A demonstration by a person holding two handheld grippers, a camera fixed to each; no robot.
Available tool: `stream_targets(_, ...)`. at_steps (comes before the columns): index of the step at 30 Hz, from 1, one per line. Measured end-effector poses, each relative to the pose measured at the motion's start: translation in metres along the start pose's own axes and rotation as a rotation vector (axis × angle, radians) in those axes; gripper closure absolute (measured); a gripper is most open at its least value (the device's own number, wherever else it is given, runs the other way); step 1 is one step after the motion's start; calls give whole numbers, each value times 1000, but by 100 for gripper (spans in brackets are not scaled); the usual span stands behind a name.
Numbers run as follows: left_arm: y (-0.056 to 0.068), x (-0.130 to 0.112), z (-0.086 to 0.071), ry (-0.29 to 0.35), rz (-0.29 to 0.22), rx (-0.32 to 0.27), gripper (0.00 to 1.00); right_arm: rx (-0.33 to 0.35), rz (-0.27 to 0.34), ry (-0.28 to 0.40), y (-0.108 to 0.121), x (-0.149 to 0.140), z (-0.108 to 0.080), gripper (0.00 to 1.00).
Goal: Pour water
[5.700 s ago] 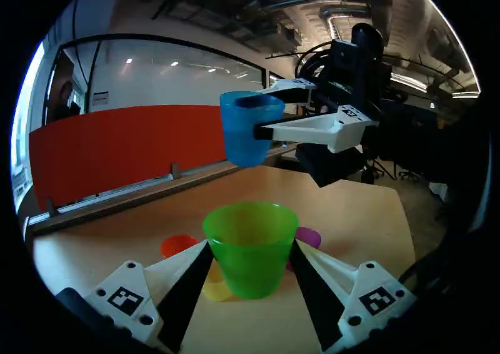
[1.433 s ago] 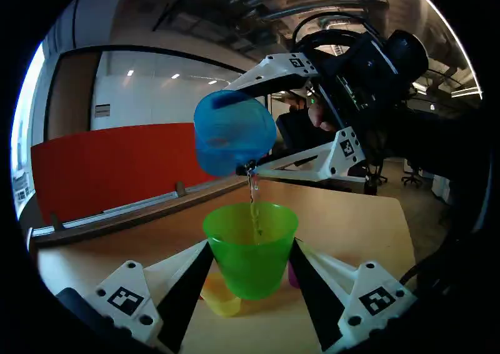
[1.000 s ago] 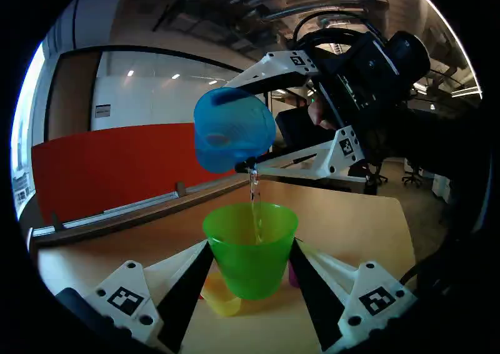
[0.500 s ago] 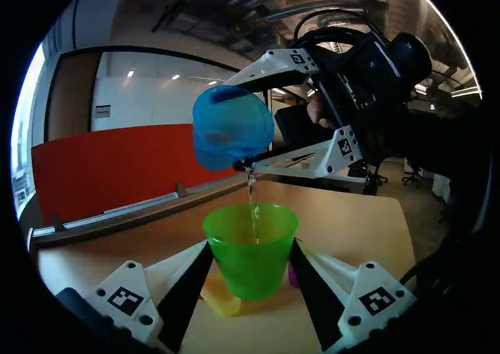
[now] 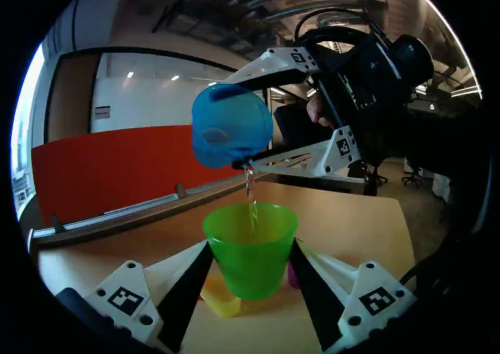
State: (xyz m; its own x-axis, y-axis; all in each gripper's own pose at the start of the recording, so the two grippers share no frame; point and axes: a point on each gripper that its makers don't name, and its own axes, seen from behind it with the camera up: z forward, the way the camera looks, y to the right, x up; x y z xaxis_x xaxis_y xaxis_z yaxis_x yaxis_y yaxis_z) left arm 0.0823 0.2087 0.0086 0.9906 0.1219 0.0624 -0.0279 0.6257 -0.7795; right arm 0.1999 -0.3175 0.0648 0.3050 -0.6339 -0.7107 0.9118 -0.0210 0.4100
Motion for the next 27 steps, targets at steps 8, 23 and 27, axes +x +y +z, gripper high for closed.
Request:
stream_targets(8,2,1,1,3,3,0,17,-6,-19,-5,4,-3,-1,10)
stream_targets(23,3,3,3,5,5,-1,17,-13,-57,-10,7,-5,-3,10)
stream_targets(27,3,3,3,5,5,1,18,-14,-68,-12,7,-6,-3,10)
